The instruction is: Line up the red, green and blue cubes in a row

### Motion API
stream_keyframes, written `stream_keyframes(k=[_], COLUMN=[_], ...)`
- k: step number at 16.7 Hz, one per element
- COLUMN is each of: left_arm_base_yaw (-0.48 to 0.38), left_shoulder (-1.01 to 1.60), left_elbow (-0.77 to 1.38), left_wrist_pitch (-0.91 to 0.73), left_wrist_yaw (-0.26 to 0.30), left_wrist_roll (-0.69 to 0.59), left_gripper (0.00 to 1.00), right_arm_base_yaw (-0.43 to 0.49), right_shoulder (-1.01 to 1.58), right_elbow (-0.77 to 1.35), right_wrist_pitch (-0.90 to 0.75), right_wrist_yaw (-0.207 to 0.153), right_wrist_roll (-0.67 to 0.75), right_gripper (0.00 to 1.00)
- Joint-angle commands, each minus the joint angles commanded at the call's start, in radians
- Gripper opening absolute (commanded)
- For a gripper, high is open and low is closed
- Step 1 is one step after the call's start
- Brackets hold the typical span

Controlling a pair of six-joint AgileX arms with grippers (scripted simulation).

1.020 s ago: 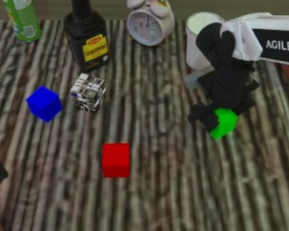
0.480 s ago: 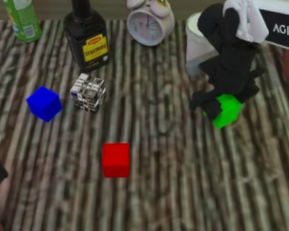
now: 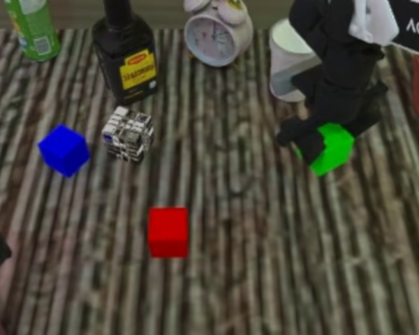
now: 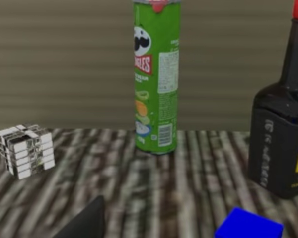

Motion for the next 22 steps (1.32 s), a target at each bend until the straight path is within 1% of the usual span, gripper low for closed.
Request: stream_keyframes(k=[2, 5, 7, 12, 15, 18, 22], left_arm_base_yaw=[0.000, 0.000, 0.000, 0.000, 0.000, 0.000, 0.000], left_shoulder=[0.000, 0.000, 0.000, 0.000, 0.000, 0.000, 0.000], left_elbow=[0.000, 0.000, 0.000, 0.000, 0.000, 0.000, 0.000], left_wrist_pitch=[0.000, 0.000, 0.000, 0.000, 0.000, 0.000, 0.000], left_wrist_yaw=[0.000, 0.000, 0.000, 0.000, 0.000, 0.000, 0.000], left_wrist_roll=[0.000, 0.000, 0.000, 0.000, 0.000, 0.000, 0.000], left_gripper=[1.00, 1.00, 1.00, 1.00, 1.00, 1.00, 1.00], right_arm_base_yaw=[0.018, 0.075, 0.126, 0.272, 0.343, 0.378, 0.375], right_shoulder=[0.002, 0.000, -0.006, -0.029, -0.051, -0.068, -0.064], right_elbow=[0.004, 0.010, 0.009, -0.005, -0.016, -0.024, -0.021], right_wrist_pitch=[-0.004, -0.014, -0.021, -0.040, -0.044, -0.041, -0.040], right_wrist_yaw=[0.000, 0.000, 0.000, -0.001, -0.001, 0.000, -0.001], right_wrist_roll=[0.034, 0.163, 0.290, 0.678, 0.846, 0.919, 0.922], right_gripper=[0.00, 0.00, 0.00, 0.00, 0.00, 0.00, 0.00])
